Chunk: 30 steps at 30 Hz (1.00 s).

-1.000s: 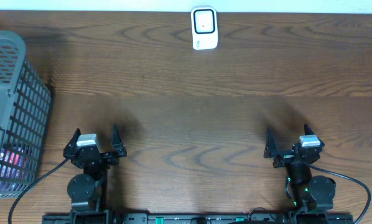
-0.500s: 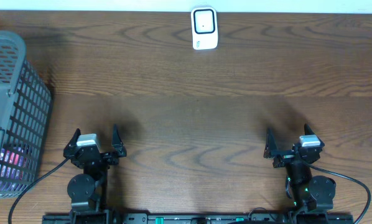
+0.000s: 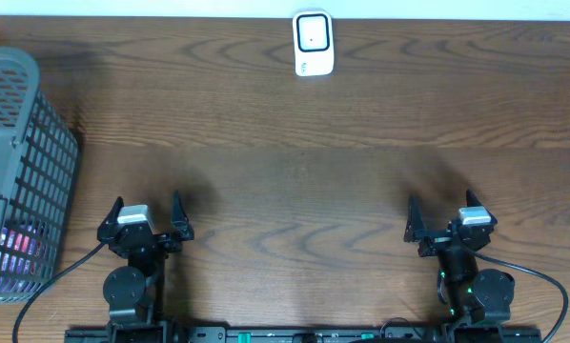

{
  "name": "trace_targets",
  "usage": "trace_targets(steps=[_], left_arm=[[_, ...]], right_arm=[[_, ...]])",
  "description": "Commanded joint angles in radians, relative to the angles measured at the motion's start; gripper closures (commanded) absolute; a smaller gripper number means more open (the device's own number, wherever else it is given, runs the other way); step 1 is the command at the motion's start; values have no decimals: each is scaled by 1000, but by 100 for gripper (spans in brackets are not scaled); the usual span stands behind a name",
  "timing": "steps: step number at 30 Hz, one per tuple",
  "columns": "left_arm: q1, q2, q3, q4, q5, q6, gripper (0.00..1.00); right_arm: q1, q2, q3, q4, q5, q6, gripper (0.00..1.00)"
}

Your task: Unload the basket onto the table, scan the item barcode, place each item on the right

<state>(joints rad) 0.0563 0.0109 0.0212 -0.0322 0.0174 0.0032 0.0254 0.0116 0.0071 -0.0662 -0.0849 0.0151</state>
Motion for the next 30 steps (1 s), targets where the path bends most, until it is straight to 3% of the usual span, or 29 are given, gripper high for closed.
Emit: trace_targets(steps=[1,11,13,14,17,18,21,23,27,30], left_arm=[[4,-7,-17,-40,-10,-4,1],[4,-7,-17,-13,6,-17,1],[4,-7,-17,30,130,-132,1],[4,-7,-17,37,260,-239,1],[4,-7,-17,42,756,-636,1],[3,-7,-16,70,801,-763,1],[3,-7,-16,127,808,-1078,1],[3,-7,-16,249,797,-1201,1],[3,-7,-14,732,756,-1218,1],[3,-7,15,959,571,-1221,1]], right_arm=[[-5,-6,-2,-5,8,14,1],[-5,-6,-2,-5,8,14,1],[-5,-6,-2,-5,8,14,1],[-5,-6,-2,-5,8,14,1],[-5,-6,-2,-5,8,14,1],[-5,-6,-2,-5,8,14,1],[-5,-6,-2,-5,8,14,1],[-5,-6,-2,-5,8,14,1],[-4,-6,-2,-5,8,14,1],[-5,-6,-2,-5,8,14,1]])
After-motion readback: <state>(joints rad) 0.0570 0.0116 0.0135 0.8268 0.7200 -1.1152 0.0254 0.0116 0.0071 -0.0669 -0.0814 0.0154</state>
